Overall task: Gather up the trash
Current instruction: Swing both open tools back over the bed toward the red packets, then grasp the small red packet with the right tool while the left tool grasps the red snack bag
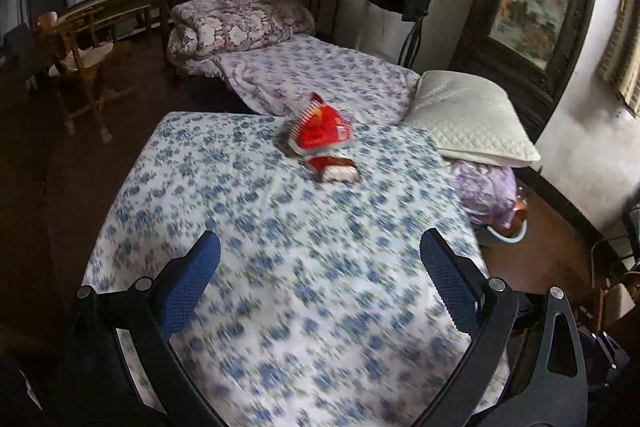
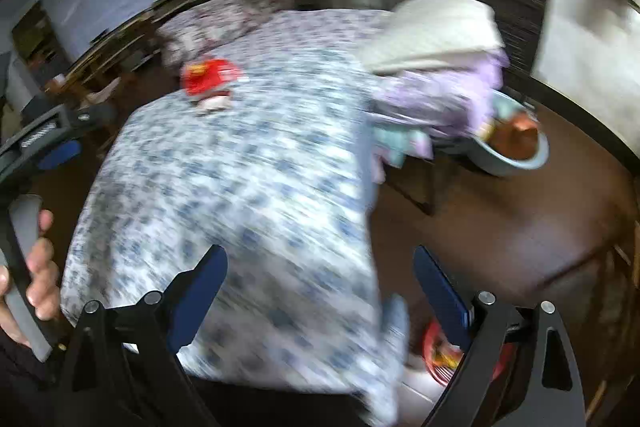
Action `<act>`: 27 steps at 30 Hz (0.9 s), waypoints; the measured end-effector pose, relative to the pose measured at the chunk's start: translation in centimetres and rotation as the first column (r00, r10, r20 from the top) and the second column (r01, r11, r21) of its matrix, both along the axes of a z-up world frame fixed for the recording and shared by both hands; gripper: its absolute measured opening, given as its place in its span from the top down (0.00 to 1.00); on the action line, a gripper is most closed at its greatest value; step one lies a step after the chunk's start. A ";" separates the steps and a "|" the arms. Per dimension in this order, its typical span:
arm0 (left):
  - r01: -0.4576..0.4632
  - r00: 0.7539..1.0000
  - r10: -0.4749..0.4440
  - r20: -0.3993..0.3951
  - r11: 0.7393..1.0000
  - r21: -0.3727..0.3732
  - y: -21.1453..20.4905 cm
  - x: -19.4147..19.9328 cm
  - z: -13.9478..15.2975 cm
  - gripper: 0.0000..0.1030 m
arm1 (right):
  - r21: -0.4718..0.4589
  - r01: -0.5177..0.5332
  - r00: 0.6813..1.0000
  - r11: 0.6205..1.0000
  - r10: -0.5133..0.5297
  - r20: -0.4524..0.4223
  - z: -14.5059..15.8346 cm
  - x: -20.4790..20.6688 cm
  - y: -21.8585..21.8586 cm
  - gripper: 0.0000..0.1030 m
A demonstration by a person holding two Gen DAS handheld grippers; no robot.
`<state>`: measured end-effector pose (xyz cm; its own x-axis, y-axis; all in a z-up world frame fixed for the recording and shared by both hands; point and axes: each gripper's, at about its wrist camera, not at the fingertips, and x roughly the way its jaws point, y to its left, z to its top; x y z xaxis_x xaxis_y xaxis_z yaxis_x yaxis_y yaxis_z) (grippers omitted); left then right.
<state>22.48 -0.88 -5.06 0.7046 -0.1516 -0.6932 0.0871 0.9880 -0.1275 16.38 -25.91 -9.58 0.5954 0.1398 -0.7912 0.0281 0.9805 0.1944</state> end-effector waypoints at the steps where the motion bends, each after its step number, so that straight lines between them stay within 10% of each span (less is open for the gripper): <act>1: -0.007 1.000 0.007 -0.001 1.000 0.008 0.5 0.6 -0.1 0.07 | 0.009 -0.033 0.999 0.999 0.033 0.004 0.0 1.9 1.5 0.10; 9: -0.293 0.954 0.293 -0.067 0.956 0.004 10.1 5.6 -3.7 0.07 | -0.034 -0.182 0.983 0.983 0.183 0.019 -1.7 16.2 9.6 0.09; 21: -0.323 0.946 0.319 -0.055 0.944 -0.067 12.3 5.6 -2.8 0.07 | -0.049 -0.122 0.992 0.991 0.121 -0.025 -5.7 25.9 12.9 0.10; 24: -0.314 0.949 0.311 -0.051 0.948 -0.052 11.9 5.8 -2.9 0.07 | -0.078 -0.111 0.993 0.991 0.108 -0.044 -6.5 27.0 13.7 0.32; 25: -0.310 0.950 0.308 -0.047 0.950 -0.047 11.8 5.8 -2.9 0.07 | -0.090 -0.120 0.993 0.989 0.117 -0.035 -6.4 27.0 14.1 0.53; 27: -0.306 0.952 0.304 -0.044 0.951 -0.038 11.7 5.9 -3.0 0.07 | -0.103 -0.119 0.992 0.987 0.116 -0.042 -6.3 26.8 14.3 0.56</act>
<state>28.42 10.79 -8.01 0.6959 0.0358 -0.7173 -0.2233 0.9601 -0.1687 43.16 -11.62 -15.88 0.5506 0.1216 -0.8259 -0.0834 0.9924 0.0905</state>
